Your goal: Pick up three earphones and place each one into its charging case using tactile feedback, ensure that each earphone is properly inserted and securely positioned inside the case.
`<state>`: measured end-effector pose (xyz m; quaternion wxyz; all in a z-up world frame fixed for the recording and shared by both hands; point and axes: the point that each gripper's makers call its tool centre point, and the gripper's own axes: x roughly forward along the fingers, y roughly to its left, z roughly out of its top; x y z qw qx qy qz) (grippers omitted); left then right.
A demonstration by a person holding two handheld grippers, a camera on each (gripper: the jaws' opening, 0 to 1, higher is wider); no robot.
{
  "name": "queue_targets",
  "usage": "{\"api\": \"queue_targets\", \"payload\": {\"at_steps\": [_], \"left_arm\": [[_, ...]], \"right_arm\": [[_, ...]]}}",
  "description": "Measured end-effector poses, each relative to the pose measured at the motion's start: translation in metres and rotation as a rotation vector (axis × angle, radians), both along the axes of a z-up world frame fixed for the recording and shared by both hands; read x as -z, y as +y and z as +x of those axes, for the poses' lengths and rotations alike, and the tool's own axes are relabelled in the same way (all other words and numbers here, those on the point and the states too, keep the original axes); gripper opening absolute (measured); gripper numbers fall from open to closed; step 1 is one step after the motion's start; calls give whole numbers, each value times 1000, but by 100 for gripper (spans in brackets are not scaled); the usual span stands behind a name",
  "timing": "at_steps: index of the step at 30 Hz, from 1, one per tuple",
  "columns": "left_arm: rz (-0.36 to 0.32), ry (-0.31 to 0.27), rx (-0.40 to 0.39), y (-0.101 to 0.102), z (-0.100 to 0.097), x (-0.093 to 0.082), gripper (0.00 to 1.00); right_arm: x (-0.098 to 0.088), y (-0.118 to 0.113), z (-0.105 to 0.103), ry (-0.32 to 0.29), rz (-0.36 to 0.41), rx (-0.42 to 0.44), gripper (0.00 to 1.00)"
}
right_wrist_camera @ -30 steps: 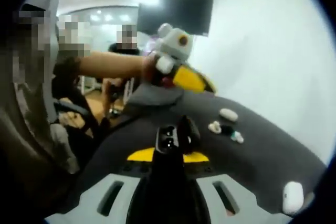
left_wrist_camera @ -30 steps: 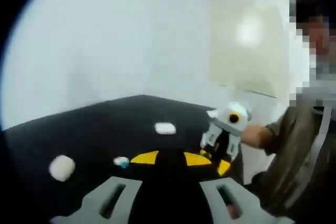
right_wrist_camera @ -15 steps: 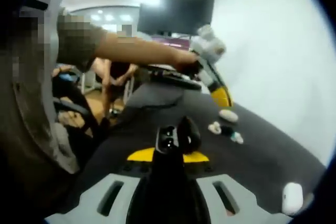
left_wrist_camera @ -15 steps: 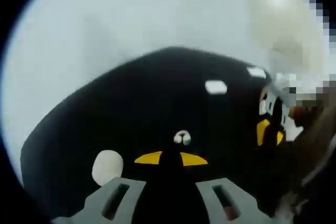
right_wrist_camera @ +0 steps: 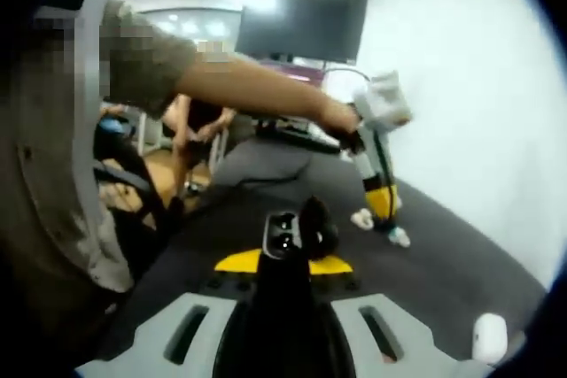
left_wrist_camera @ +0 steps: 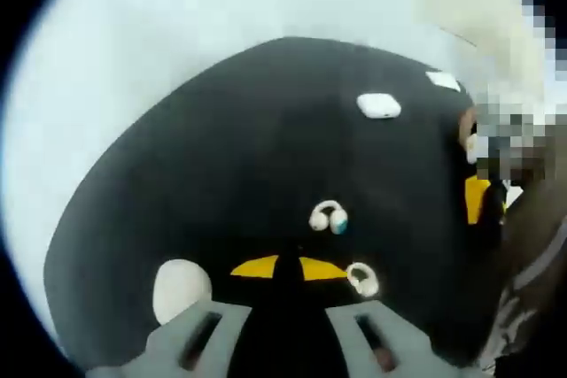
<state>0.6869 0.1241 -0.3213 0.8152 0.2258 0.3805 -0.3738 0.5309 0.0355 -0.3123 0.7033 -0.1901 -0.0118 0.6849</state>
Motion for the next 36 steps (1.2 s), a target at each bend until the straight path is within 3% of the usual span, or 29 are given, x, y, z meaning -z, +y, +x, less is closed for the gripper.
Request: {"api": "queue_targets", "payload": {"at_steps": [4,6,9,10,12,15,17,18,23,30,36], "left_arm": [[29,24,7,3,5,5,4],[-22,59,-24,1,4,4,3],[-47,45,-107,15,13,3,2],[-95,31,-119,15,15,-1,2],[-317,46,-178,10,14,-17,2],[-526,14,-212,14,13,-43,2],[-655,23,-221,15,4,-60,2],[-682,15,-220,15,-1,-64,2],[-679,-49,-188,7,-34,-64,2],[-829,-96,-55,-40,-101,-66,2],[-891,-193,14,-60,-132,-76,3]], "right_arm": [[0,0,1,-3,0,1,19],[0,-1,1,-2,1,0,19],[0,-1,3,1,2,-3,19],[0,-1,3,1,2,-3,19],[0,-1,4,-1,2,-3,19],[0,-1,5,0,2,-3,19],[1,-1,5,2,2,-3,19],[1,-1,6,3,2,-3,19],[1,-1,7,3,1,-1,19],[2,-1,8,17,1,2,19],[3,-2,10,34,0,6,19]]}}
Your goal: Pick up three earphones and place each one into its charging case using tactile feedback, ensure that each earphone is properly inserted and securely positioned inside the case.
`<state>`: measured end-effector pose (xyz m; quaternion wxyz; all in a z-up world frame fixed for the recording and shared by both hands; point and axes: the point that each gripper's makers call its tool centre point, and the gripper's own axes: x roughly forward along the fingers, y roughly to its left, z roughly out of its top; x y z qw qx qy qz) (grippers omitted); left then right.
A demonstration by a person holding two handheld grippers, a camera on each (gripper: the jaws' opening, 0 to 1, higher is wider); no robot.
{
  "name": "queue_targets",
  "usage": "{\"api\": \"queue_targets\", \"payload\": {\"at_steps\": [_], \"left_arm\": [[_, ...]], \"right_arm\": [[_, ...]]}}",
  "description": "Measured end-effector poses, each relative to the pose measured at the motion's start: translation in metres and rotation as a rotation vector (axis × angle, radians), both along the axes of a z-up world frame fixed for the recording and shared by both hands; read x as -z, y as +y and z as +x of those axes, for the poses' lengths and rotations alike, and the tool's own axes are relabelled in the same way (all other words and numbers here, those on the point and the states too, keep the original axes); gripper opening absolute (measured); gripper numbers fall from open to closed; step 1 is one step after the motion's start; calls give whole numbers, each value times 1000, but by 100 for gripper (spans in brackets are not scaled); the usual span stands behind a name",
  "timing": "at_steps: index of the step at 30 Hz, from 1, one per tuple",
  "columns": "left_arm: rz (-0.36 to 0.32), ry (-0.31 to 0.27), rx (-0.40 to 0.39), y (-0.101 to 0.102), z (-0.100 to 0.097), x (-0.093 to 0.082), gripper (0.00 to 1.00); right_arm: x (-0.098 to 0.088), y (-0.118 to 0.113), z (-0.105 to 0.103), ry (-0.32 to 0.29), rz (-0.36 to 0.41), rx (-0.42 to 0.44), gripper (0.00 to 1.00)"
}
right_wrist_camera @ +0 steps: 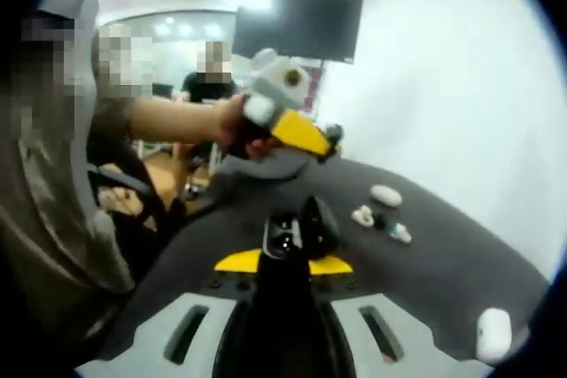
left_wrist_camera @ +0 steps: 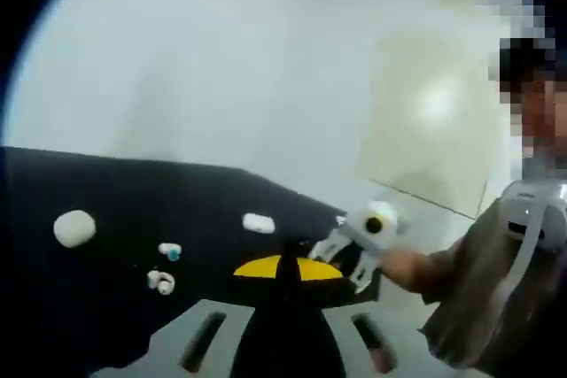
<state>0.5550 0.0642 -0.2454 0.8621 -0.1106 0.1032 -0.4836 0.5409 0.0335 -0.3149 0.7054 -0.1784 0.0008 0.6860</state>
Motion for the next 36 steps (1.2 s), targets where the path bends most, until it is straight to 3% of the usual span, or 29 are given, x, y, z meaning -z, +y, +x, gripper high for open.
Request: {"api": "queue_targets", "payload": {"at_steps": [3,6,11,15,20,29,36], "left_arm": [[-19,-32,26,-5,-7,2,3],[-19,-21,30,-7,-4,9,3],[-56,-58,89,-20,-5,7,3],[30,-88,189,-33,-11,17,3],[159,-112,234,-34,-4,33,3],[198,-110,288,-37,-5,35,3],[275,-122,308,-38,-6,39,3]], "right_arm": [[0,0,2,27,-1,-2,19],[1,0,4,121,-1,0,19],[2,-1,6,170,0,-2,19],[3,-1,5,164,0,-4,19],[3,-2,5,148,-1,-4,19],[2,-2,4,124,-1,-7,19],[2,-1,3,119,-1,-6,19]]}}
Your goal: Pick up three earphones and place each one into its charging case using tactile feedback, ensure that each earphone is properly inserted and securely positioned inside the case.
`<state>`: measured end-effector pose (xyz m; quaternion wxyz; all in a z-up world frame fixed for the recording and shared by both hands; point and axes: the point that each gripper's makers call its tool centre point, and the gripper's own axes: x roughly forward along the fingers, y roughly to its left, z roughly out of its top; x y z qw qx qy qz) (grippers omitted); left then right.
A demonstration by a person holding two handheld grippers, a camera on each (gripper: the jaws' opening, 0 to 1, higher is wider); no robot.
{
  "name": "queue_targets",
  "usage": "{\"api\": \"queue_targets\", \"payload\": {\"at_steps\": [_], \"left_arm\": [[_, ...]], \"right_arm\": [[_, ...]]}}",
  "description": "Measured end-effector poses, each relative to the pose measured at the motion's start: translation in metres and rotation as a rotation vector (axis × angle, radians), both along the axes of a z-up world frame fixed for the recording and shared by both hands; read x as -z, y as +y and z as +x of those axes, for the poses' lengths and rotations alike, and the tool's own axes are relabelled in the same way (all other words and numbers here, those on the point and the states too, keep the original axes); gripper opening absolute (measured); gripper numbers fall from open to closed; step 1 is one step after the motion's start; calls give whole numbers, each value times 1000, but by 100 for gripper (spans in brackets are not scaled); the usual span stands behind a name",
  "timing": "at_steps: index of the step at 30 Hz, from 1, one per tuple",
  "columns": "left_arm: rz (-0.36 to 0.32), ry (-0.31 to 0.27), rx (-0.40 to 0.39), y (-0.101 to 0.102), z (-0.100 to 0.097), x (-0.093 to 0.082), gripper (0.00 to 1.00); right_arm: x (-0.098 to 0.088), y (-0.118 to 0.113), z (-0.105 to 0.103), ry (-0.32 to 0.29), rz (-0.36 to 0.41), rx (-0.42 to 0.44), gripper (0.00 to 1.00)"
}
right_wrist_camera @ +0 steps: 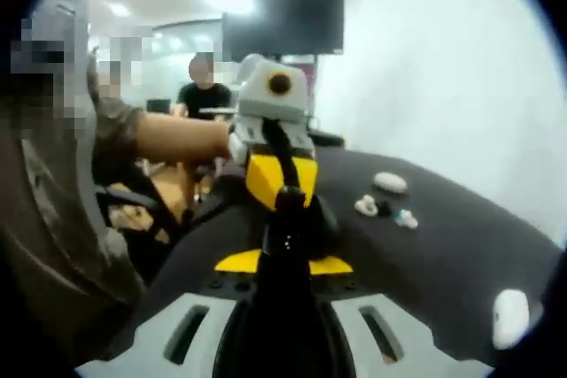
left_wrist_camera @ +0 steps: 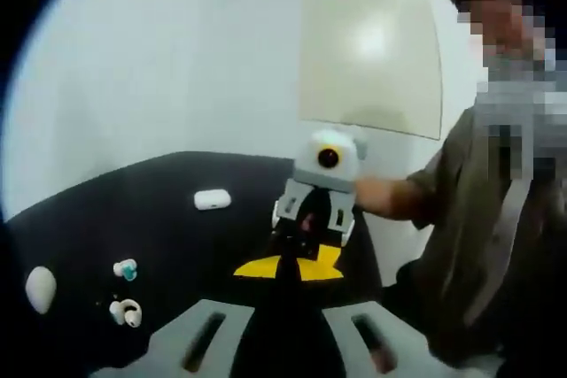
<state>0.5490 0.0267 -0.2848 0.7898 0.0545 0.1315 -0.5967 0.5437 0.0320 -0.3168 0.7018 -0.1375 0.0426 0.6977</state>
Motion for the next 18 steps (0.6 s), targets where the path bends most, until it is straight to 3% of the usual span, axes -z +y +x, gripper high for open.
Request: {"api": "queue_targets", "payload": {"at_steps": [9,18], "left_arm": [[53,-43,-11,5,-2,0,3],[64,-30,-29,11,-2,1,3]], "right_arm": [[-1,1,-3,-6,1,-2,19],[-1,2,-7,-8,0,-1,19]]}}
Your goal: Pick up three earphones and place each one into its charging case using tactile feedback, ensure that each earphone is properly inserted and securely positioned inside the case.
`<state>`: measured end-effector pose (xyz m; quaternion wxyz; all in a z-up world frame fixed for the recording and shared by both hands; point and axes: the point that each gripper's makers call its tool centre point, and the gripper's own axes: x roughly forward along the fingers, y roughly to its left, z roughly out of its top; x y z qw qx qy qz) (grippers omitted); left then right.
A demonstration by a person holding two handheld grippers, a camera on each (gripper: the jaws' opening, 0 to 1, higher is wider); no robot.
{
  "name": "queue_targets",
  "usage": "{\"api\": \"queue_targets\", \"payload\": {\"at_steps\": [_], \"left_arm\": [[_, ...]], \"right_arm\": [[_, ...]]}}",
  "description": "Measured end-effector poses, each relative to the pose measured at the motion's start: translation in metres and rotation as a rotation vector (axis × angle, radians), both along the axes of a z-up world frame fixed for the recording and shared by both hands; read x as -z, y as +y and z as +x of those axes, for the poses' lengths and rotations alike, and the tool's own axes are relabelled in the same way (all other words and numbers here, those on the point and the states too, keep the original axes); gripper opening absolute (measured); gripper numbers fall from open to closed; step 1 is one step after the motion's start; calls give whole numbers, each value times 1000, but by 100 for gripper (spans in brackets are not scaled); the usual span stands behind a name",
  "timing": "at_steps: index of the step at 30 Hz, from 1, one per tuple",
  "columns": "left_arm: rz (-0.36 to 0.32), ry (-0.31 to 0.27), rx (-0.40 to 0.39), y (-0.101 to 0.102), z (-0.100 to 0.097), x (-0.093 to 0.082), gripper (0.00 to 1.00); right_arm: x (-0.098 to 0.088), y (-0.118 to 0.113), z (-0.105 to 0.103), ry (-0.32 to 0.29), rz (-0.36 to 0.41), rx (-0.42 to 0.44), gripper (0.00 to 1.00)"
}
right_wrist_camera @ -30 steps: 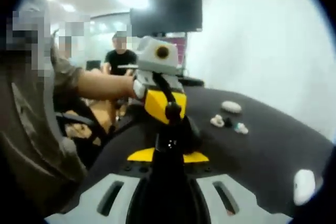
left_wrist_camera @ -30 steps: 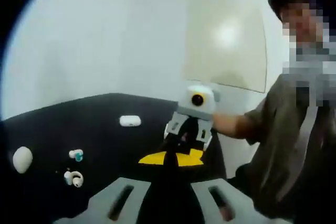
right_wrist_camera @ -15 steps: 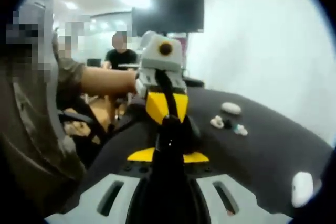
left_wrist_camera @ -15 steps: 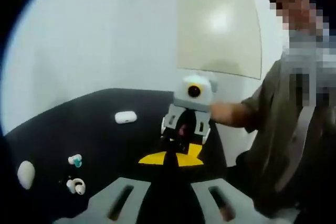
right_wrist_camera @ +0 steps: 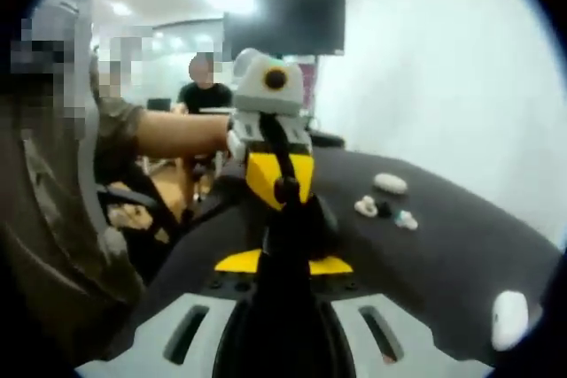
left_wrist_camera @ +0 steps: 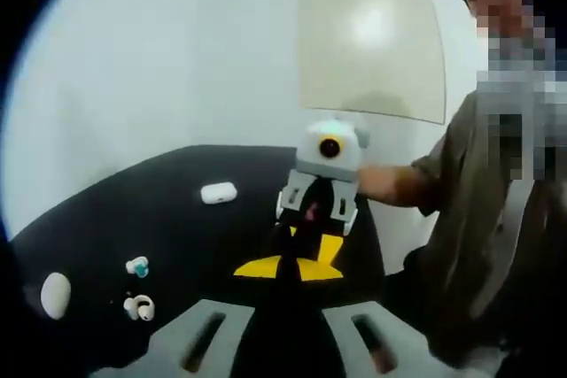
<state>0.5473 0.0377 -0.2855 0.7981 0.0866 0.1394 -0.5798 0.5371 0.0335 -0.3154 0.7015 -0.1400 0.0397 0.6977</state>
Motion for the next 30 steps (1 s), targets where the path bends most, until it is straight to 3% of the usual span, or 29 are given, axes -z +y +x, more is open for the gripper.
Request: {"api": "queue_targets", "payload": {"at_steps": [10,23,26,30], "left_arm": [[-2,4,-19,2,0,1,3],[58,-48,-32,8,0,0,6],[33,-55,-24,6,-4,-11,8],[10,-66,3,-13,-16,-26,11]], "right_arm": [[0,0,-2,-6,-1,0,19],[1,0,-1,8,-2,3,19],[1,0,-1,7,-2,2,19],[1,0,-2,7,-2,1,19]]}}
